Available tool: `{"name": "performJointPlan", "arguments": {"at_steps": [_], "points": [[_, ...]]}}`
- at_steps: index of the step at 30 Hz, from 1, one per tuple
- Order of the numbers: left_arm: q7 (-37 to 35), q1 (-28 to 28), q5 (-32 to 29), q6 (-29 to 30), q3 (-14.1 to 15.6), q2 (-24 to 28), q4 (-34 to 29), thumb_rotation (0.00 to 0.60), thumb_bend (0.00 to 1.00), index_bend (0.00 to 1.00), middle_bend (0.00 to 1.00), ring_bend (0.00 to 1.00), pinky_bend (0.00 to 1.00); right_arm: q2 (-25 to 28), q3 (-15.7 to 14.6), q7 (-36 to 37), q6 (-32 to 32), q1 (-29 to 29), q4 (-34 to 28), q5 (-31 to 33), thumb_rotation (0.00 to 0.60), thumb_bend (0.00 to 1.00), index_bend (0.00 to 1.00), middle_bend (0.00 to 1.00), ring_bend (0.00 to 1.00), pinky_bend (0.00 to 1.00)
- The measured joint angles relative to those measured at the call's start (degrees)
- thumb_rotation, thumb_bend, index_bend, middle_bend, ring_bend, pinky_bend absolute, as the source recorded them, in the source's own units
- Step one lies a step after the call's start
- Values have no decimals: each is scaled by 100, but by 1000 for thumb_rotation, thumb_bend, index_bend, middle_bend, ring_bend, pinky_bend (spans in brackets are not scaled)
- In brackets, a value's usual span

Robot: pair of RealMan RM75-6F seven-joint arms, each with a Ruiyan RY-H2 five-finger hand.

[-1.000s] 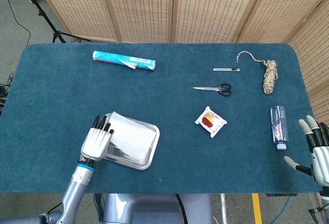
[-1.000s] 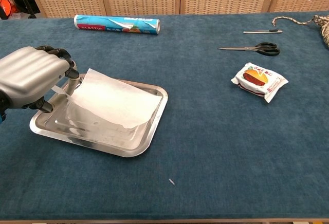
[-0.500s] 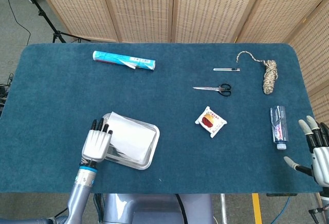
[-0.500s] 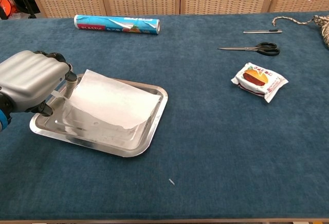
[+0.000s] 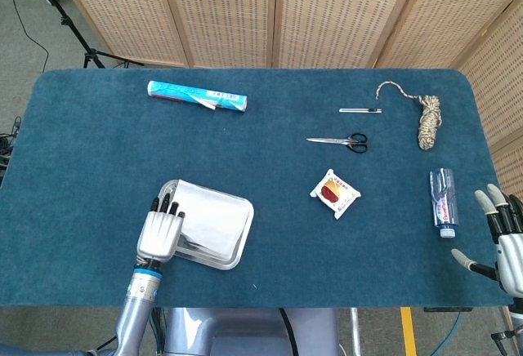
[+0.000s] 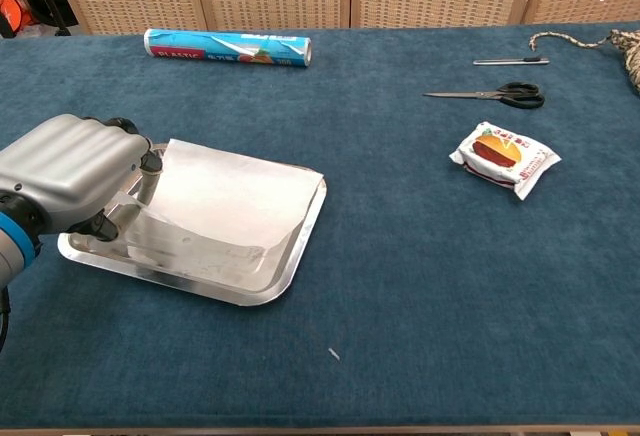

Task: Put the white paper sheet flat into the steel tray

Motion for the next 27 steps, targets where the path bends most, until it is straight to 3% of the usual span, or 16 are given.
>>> {"name": "performJointPlan", "arguments": {"at_steps": [27], "points": [[638, 43, -250, 463, 116, 37, -348, 600, 453, 661, 376, 172, 299, -8, -18, 8, 37, -6, 9, -56, 600, 0, 1, 0, 0, 0]]}}
